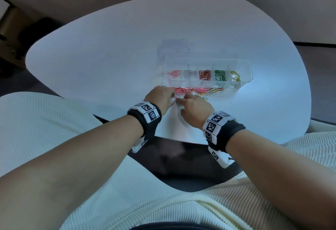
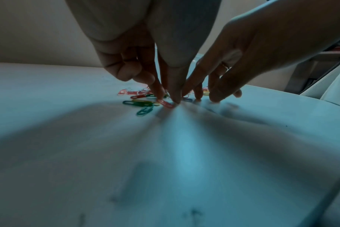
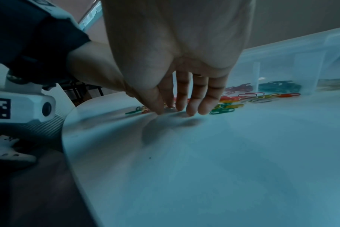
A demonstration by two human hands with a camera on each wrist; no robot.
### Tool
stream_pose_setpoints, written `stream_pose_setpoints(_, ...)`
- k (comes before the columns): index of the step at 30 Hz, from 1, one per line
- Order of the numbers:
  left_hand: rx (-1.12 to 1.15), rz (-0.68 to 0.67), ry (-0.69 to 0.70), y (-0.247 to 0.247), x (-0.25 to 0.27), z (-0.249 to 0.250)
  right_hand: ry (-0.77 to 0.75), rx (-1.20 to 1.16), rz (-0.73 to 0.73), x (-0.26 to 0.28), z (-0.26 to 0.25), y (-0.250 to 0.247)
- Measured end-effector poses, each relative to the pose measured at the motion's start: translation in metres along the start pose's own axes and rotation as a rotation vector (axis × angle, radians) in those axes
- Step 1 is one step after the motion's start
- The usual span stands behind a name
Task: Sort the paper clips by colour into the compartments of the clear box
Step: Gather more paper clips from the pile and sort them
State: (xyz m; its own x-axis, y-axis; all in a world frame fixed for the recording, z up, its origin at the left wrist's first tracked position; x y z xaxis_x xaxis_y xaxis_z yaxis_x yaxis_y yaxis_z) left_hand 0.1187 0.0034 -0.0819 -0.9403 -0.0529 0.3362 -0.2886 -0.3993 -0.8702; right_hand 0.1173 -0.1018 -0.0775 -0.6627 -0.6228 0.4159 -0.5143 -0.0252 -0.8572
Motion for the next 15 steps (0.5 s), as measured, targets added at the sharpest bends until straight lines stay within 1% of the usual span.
stream_pose_setpoints(5,0.136,0.016,-0.047,-0.009,0.004,-0.005,0.014,-0.002,0.025,0.001,0.014,-0.001)
stream_pose_setpoints(8,0.291,0.052,-0.132,-0.018,0.007,-0.011,0.056,-0.066,0.056,0.005,0.029,-0.005)
stream_pose_setpoints(11,0.525,0.090,-0.229,-0.025,0.010,-0.022,0.128,-0.148,0.090,0.006,0.044,-0.010)
stream_pose_setpoints(14,0.846,0.026,-0.273,-0.022,0.012,-0.024,0.158,-0.224,0.151,0.008,0.054,-0.017)
stream_pose_setpoints(15,0.909,0.002,-0.284,-0.020,0.013,-0.023,0.167,-0.245,0.171,0.009,0.057,-0.019)
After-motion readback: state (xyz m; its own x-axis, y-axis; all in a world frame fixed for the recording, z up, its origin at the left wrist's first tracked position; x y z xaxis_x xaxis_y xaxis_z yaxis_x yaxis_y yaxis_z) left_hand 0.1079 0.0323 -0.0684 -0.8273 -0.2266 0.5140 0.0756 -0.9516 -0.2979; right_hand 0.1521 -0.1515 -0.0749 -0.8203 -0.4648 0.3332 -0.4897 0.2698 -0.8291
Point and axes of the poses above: each hand's wrist, its own x-axis away from the middle knuckle, its own y-axis out of the palm, z = x × y, the point moved 9 cm from there along -x, towards the middle knuckle, and after that the axes turned 3 degrees about -z, right-handed, at the moved point
